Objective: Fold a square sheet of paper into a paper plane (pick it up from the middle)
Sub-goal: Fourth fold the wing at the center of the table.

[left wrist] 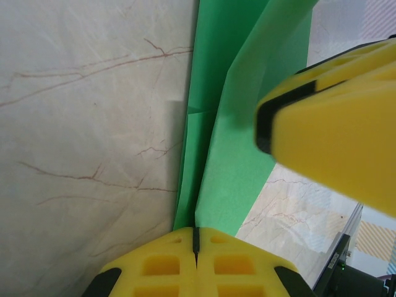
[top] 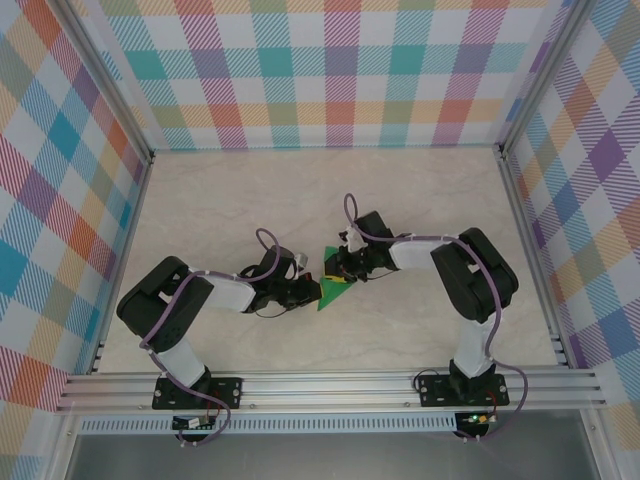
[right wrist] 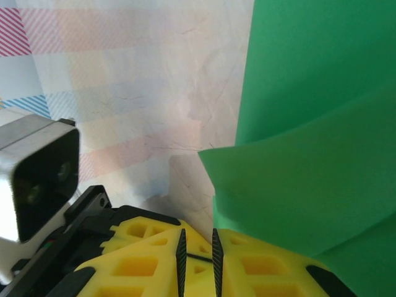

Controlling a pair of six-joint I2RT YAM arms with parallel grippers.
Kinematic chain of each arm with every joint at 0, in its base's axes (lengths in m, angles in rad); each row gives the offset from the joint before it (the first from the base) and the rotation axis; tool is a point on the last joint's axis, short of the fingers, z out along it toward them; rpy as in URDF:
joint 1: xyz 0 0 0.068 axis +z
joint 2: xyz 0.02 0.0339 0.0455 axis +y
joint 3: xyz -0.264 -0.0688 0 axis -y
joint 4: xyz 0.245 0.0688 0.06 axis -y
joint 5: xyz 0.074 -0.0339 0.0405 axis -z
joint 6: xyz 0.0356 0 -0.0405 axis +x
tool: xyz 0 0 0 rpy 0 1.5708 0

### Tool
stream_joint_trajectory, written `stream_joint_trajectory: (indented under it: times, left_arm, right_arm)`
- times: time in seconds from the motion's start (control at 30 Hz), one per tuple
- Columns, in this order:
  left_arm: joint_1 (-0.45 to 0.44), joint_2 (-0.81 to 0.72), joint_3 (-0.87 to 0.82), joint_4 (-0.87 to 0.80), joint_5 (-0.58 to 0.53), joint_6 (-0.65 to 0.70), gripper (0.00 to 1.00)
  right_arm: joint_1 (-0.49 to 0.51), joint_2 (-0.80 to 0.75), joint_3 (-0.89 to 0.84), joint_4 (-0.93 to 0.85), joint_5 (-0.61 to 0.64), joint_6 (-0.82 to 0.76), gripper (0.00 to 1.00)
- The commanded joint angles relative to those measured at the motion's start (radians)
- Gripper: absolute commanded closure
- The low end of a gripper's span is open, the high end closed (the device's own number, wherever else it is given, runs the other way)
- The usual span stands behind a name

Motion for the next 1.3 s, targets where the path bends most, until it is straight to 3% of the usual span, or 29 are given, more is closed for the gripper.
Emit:
stream_joint_trajectory:
  times: [0.0,0.57,0.83,1.0,1.27]
  left_arm:
    - [0.017,0.039,-0.016,-0.079,-0.060,0.001,1.00]
    - [0.016,0.011,-0.001,-0.124,-0.061,0.032,1.00]
    - [0.015,-0.105,0.013,-0.202,-0.069,0.035,0.87]
    - [0.013,-0.177,0.038,-0.250,-0.066,0.035,0.84]
    - [-0.008,-0.098,0.127,-0.198,0.045,0.036,0.84]
  right_arm:
    - [0.005,0.029,0.043,0.002,-0.004,-0.002,0.79]
    - [0.004,0.097,0.037,-0.093,0.099,-0.040,0.80]
    - [0.004,0.095,0.037,-0.127,0.121,-0.054,0.80]
    - [0.004,0.097,0.038,-0.130,0.123,-0.050,0.80]
    - [0.004,0.098,0.044,-0.144,0.135,-0.053,0.80]
